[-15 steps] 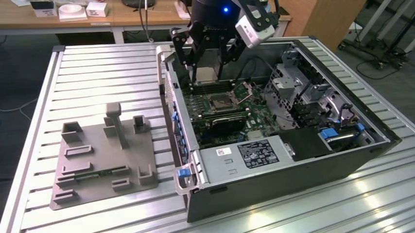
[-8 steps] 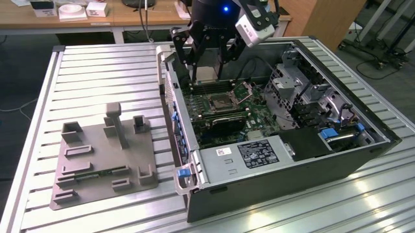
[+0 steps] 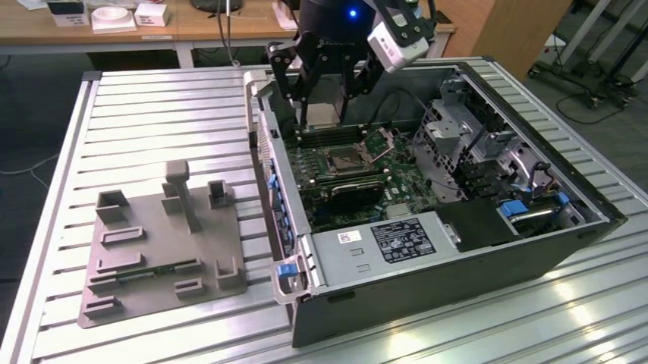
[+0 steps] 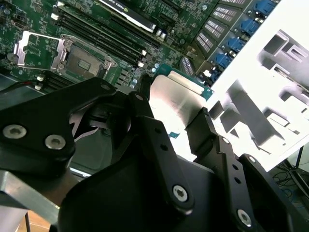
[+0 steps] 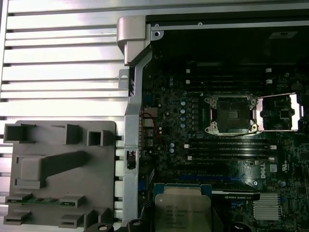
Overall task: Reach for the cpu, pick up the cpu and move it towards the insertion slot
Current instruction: 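Pick up the cpu and move it towards the insertion slot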
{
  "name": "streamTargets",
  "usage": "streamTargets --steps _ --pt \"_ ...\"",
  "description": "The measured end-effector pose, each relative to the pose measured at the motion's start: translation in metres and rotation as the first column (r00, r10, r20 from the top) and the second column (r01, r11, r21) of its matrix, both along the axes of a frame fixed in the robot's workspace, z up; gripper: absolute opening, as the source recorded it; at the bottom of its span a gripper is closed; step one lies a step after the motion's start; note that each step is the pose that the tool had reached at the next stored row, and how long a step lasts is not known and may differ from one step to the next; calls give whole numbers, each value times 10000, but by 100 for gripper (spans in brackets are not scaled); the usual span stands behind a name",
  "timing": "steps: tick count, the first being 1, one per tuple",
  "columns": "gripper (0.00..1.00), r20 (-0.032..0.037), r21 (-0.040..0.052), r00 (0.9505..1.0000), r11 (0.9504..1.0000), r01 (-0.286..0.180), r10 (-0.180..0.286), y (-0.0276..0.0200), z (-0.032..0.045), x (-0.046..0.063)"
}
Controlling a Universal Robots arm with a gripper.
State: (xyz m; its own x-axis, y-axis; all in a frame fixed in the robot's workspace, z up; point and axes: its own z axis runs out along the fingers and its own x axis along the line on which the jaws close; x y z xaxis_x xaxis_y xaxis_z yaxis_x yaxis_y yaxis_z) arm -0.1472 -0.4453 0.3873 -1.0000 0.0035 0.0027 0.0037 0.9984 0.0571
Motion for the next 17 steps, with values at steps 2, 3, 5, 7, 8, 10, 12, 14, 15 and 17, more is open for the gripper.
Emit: streamTargets --steps 2,3,5,7,8,10,12,14,15,17 --pt "55 1 -1 10000 10000 0 0 3 0 2" --pt "55 1 0 10000 10000 0 0 3 0 2" --pt "55 0 -1 10000 10000 1 -1 6 0 4" --pt "55 0 -1 10000 10000 2 -2 8 -1 7" --pt "55 1 -1 10000 10000 0 0 9 -1 9" --pt "55 0 -1 10000 10000 1 -1 11 -1 12" --pt "55 0 -2 10000 10000 0 0 12 -1 15" --pt "55 1 -1 10000 10000 1 -1 14 -2 18" --pt "55 1 -1 10000 10000 0 0 15 -2 20" --pt "55 1 -1 10000 10000 1 -1 17 -2 24"
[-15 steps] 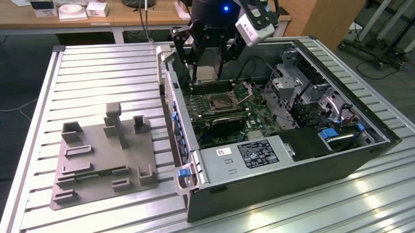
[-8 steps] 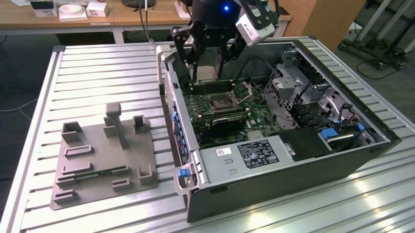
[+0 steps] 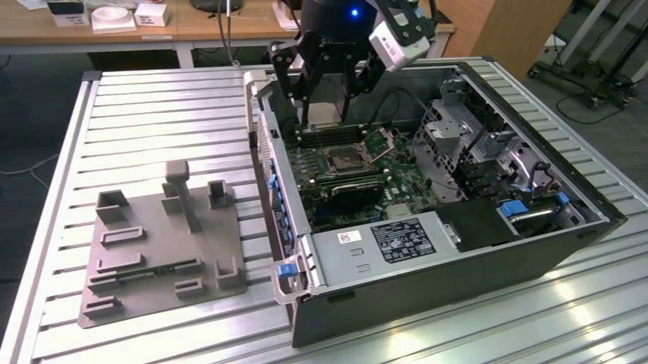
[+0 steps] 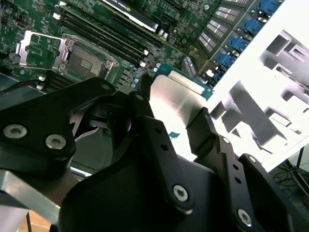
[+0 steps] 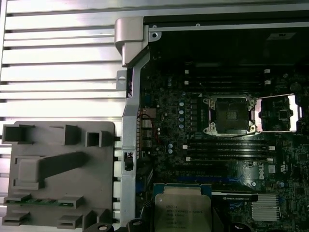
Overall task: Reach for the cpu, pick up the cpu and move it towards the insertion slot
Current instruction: 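Pick up the cpu and move it towards the insertion slot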
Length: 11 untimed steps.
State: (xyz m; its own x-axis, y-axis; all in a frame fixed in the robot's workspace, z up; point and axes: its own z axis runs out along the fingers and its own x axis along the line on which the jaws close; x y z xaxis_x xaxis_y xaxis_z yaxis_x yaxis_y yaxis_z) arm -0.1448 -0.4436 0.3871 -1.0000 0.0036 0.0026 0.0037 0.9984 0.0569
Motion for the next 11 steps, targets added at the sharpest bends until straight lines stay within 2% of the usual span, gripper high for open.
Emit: streamTargets --steps 11 --pt "55 0 -1 10000 10000 0 0 8 -2 21"
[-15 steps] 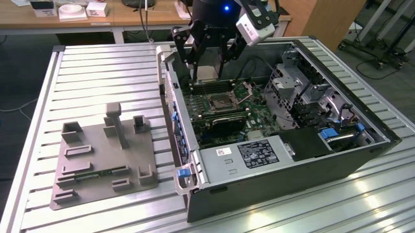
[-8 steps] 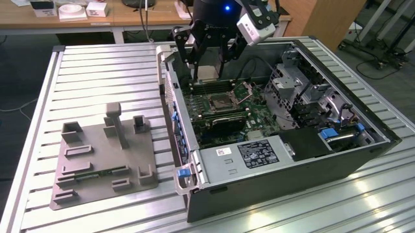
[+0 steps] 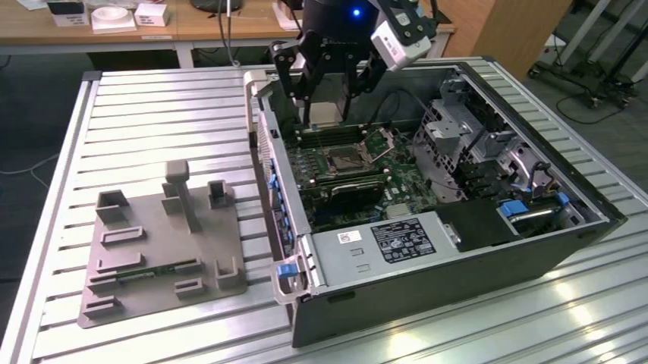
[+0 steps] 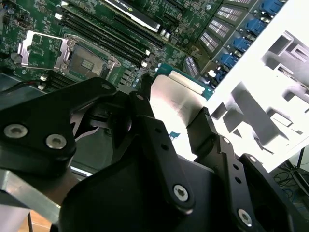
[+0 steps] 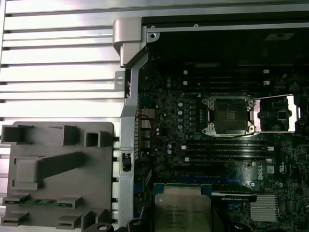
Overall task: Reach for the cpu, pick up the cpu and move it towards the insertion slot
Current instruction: 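Pick up the cpu and move it towards the insertion slot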
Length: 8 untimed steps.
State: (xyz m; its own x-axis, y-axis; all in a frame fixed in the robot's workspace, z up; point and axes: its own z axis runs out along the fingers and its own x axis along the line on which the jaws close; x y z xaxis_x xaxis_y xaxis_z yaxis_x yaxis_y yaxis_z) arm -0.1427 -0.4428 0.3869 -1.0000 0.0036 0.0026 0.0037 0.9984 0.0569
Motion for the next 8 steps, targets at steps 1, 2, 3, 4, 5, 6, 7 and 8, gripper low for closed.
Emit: streamTargets --steps 1,2,3,4,5,6,7,8 --pt "55 0 0 10000 10000 0 0 1 0 2" --pt "55 0 0 10000 10000 0 0 1 0 3" --pt "55 0 0 10000 10000 0 0 2 -1 5" --pt "55 0 0 10000 10000 0 0 3 -1 7" --pt "55 0 0 10000 10000 0 0 3 -1 8" --pt "55 0 0 10000 10000 0 0 4 -1 10" --pt "55 0 0 10000 10000 0 0 4 -2 13" --pt "55 0 1 10000 10000 0 0 5 -2 14"
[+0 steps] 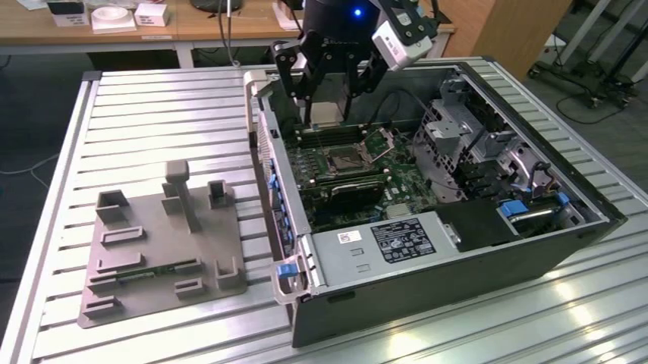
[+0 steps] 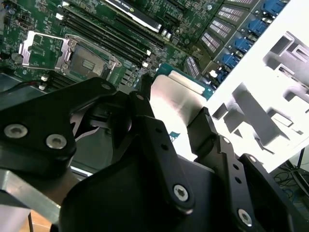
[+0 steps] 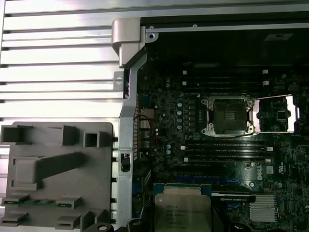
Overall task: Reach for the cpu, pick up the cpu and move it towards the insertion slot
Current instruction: 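Pick up the cpu and move it towards the insertion slot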
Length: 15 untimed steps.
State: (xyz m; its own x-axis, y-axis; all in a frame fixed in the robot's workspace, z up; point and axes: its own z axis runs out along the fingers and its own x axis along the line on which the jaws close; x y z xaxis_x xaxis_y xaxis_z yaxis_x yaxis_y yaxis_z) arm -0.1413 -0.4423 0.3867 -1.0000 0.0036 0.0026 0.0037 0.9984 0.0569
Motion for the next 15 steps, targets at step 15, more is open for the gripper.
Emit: streamTargets --steps 15 --pt "55 -1 -2 10000 10000 0 0 13 -5 29"
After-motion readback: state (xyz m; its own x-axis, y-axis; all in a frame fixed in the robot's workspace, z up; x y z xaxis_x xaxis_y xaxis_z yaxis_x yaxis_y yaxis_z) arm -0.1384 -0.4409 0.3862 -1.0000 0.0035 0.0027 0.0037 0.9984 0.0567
